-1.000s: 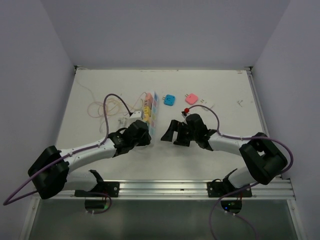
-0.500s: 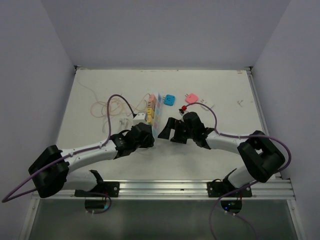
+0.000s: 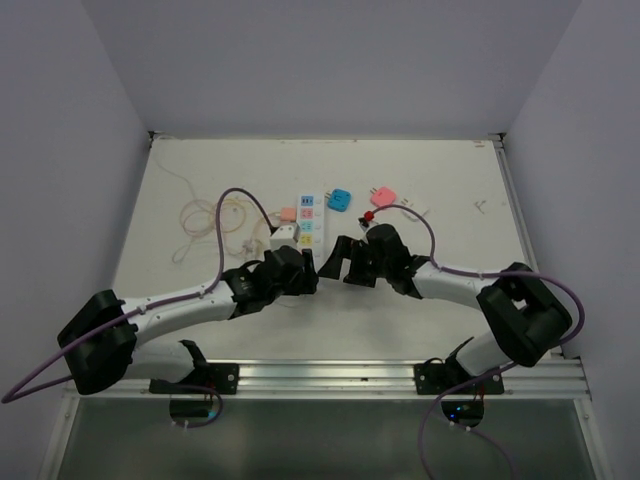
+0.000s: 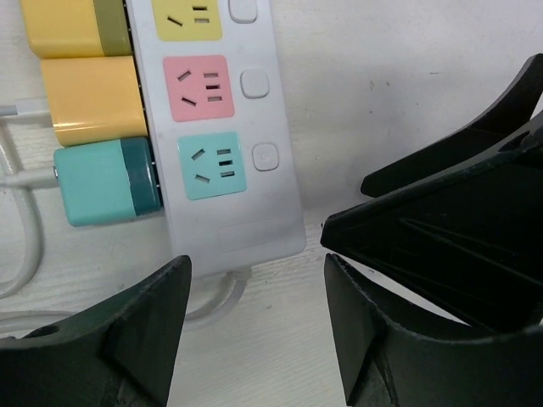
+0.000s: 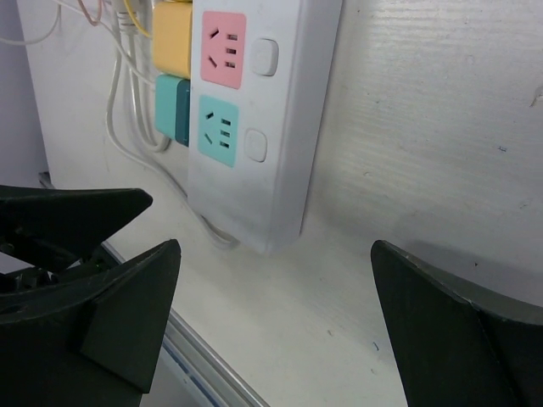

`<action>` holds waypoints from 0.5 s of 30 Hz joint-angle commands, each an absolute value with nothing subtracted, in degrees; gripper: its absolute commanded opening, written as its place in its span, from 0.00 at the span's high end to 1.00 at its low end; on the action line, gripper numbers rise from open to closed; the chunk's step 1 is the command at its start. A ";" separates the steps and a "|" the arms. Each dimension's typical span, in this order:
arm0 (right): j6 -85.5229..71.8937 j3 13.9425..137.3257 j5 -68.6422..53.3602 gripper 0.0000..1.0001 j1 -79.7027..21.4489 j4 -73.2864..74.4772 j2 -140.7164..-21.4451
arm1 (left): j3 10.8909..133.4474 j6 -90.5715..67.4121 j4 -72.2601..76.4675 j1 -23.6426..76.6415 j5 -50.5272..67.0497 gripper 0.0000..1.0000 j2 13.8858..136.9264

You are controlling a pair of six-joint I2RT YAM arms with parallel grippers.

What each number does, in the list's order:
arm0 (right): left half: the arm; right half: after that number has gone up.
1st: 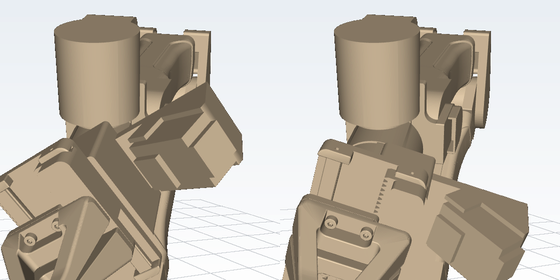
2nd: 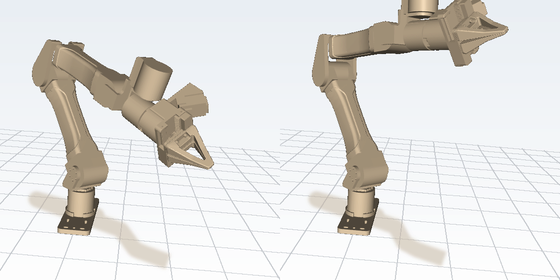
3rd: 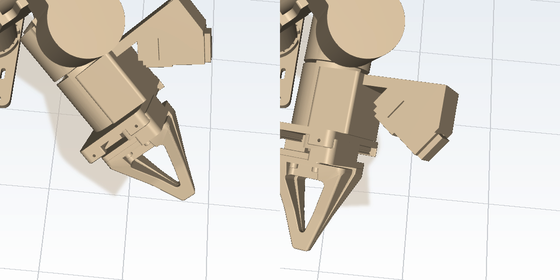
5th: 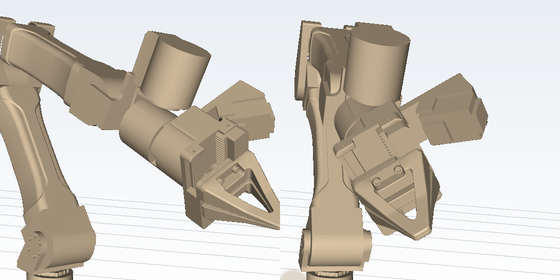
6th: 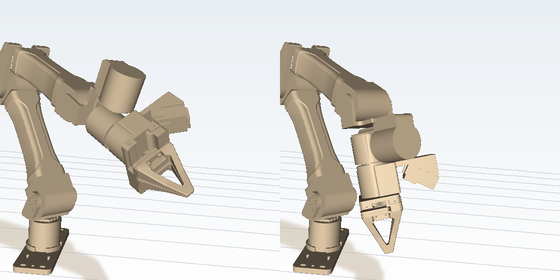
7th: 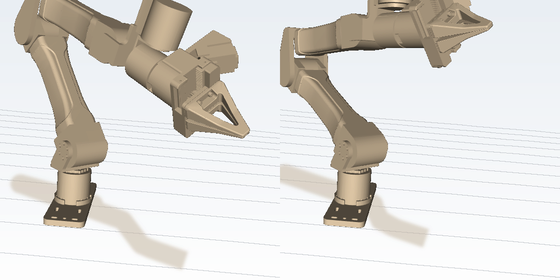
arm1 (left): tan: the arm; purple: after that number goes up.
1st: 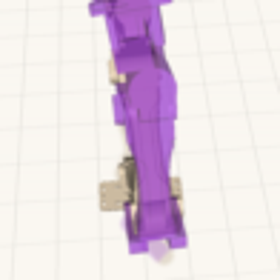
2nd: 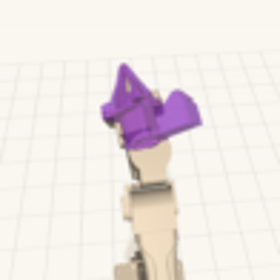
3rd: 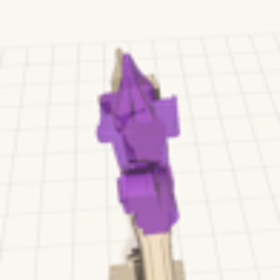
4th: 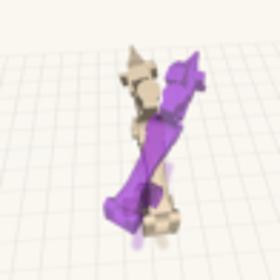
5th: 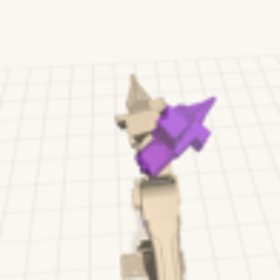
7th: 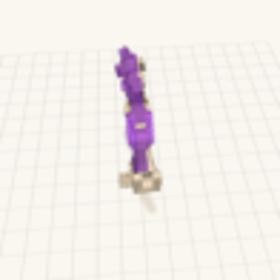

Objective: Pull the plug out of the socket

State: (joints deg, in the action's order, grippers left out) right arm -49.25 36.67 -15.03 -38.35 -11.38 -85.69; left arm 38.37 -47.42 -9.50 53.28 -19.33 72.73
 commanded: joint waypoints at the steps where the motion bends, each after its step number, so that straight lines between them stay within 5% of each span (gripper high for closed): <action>1: -44.75 37.97 -11.43 0.01 -38.58 -8.10 -82.44 | 39.99 -49.48 -8.08 53.53 -22.41 0.32 71.20; 12: -36.47 49.30 4.47 0.01 -48.15 9.20 -84.10 | 42.45 -44.83 -15.02 40.97 -18.91 0.01 59.68; 15: -36.47 55.18 12.28 0.01 -52.55 15.61 -87.00 | 43.15 -42.02 -17.22 35.61 -15.66 0.00 58.01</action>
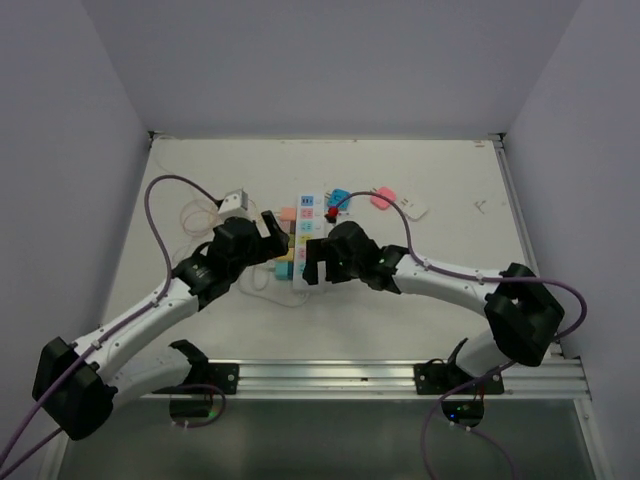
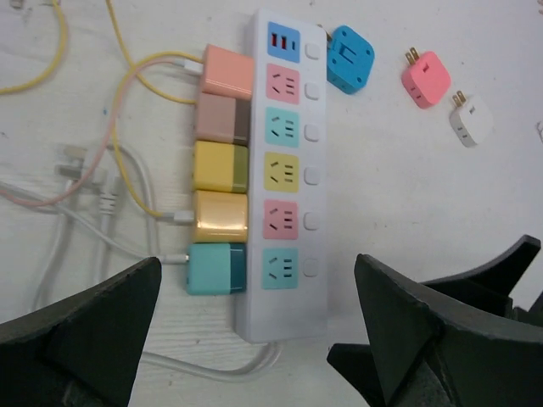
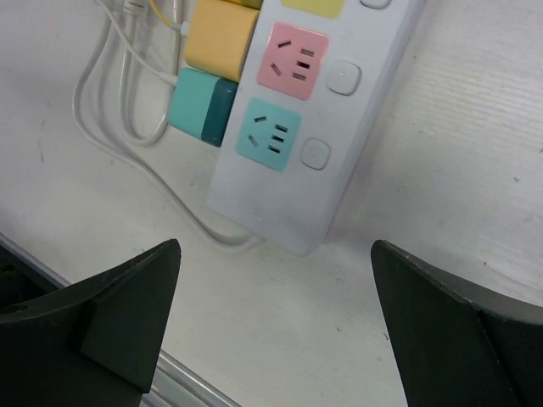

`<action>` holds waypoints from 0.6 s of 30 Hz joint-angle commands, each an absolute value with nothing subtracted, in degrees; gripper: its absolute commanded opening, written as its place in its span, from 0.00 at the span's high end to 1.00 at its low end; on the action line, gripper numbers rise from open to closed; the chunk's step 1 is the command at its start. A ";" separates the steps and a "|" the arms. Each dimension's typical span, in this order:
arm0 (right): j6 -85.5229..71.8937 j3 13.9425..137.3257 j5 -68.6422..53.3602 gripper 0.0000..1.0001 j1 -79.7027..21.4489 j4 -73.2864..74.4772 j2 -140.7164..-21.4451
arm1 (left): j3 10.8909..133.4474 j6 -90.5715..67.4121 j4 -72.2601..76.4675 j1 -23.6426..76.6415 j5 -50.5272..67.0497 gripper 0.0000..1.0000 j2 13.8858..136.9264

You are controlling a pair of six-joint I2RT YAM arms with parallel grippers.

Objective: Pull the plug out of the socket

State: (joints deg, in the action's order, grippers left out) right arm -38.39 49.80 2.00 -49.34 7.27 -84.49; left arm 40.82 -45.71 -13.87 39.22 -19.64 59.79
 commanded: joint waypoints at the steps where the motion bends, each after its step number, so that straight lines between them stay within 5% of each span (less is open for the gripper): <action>1: -36.74 56.76 13.87 0.01 -53.69 17.04 -89.19 | 43.07 -40.79 -17.57 32.46 -14.60 0.01 57.57; 10: -39.81 75.65 24.87 0.01 -61.34 32.78 -103.78 | 37.54 -35.16 -18.72 11.72 -0.36 0.00 53.00; 18: -44.21 80.33 29.80 0.01 -61.52 39.46 -109.60 | 32.35 -33.75 -17.32 5.19 6.76 0.01 50.98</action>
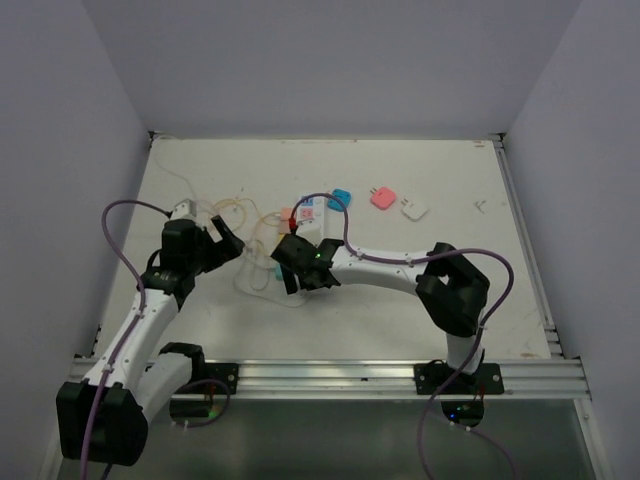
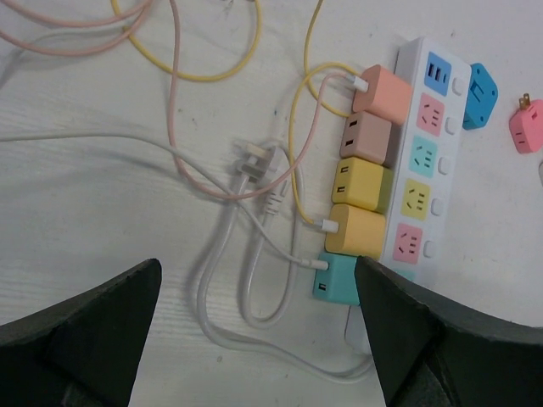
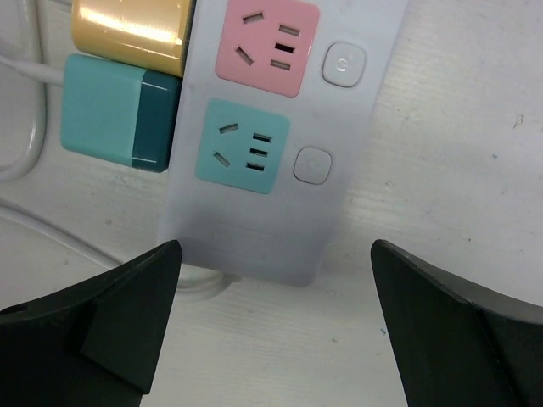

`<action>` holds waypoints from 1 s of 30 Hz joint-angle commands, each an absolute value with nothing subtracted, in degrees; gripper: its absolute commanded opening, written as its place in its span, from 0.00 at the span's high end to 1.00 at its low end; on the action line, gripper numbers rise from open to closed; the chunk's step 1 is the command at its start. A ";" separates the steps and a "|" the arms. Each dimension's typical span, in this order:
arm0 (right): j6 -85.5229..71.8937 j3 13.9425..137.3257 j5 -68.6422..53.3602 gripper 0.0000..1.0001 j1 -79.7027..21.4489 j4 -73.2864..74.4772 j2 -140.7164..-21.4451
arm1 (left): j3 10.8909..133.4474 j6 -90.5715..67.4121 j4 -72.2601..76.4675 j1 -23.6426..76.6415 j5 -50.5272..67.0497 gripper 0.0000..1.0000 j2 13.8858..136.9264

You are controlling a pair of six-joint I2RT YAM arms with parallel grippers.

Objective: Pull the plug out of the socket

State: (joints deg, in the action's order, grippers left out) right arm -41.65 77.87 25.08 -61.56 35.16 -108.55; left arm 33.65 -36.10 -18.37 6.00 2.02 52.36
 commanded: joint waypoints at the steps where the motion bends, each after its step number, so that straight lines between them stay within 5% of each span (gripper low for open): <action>1: -44.30 80.68 28.75 0.01 -61.52 39.29 -110.03 | 31.56 -33.75 -17.05 5.19 7.03 0.00 51.15; 30: -50.62 82.01 25.75 0.02 -62.05 37.88 -114.69 | 29.09 -35.16 -15.03 5.10 9.32 0.01 50.36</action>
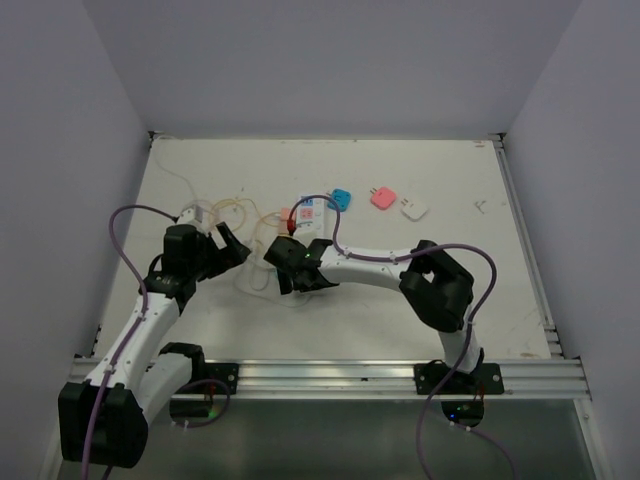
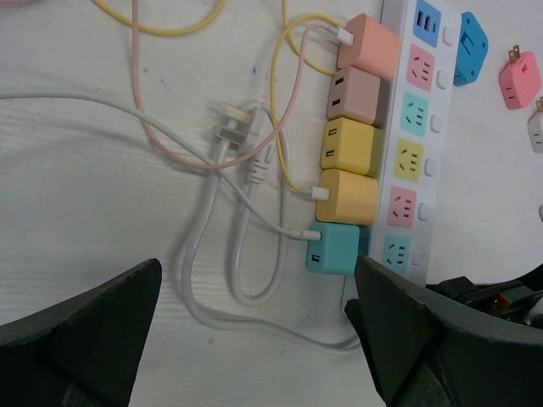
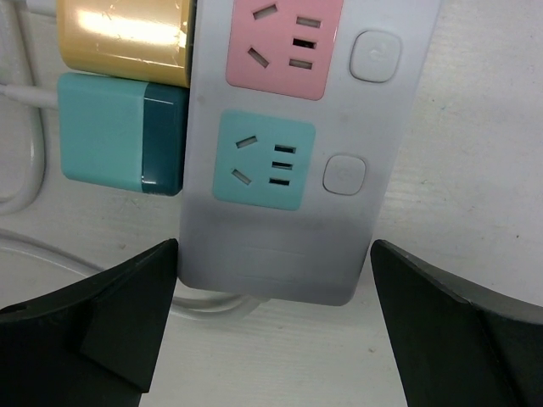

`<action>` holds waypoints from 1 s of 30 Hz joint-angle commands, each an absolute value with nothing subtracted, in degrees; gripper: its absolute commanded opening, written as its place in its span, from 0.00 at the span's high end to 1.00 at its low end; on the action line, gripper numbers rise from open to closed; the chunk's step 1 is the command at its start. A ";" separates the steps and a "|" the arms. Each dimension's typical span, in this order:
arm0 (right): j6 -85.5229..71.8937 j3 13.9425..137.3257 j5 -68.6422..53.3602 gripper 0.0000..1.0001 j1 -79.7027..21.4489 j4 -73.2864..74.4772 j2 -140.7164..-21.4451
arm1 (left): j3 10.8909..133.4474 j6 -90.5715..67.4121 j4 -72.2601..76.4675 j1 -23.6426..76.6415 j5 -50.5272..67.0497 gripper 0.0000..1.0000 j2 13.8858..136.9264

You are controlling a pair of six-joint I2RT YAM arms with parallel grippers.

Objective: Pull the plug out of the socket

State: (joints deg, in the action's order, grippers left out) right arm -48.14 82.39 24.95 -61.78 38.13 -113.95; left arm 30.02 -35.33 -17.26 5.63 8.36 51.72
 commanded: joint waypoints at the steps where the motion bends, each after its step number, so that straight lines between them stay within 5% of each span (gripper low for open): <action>1: -50.97 81.65 25.84 0.02 -62.05 37.62 -114.87 | 28.92 -35.33 -14.94 5.10 9.32 0.01 50.36; 9: -50.19 76.83 26.54 0.22 -62.05 33.58 -113.21 | 28.56 -36.03 -14.85 5.10 10.02 0.02 50.01; 13: -48.87 71.73 25.75 0.50 -62.05 29.19 -109.87 | 28.21 -37.00 -14.59 5.10 11.16 0.04 49.75; 16: -48.25 67.51 25.58 0.82 -61.70 23.93 -106.80 | 27.16 -38.58 -13.46 5.10 13.09 0.07 49.57; 19: -48.43 62.85 23.65 0.98 -60.65 19.88 -103.89 | 25.76 -40.78 -12.14 5.19 15.64 0.09 49.57; 30: -51.15 47.92 12.41 1.00 -56.35 -3.41 -95.28 | 27.94 -48.15 -12.92 11.06 12.05 0.09 48.69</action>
State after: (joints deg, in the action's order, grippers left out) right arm -47.99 51.90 18.81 -58.11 6.33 -96.53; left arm 25.56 -44.60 -14.72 8.12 14.20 48.97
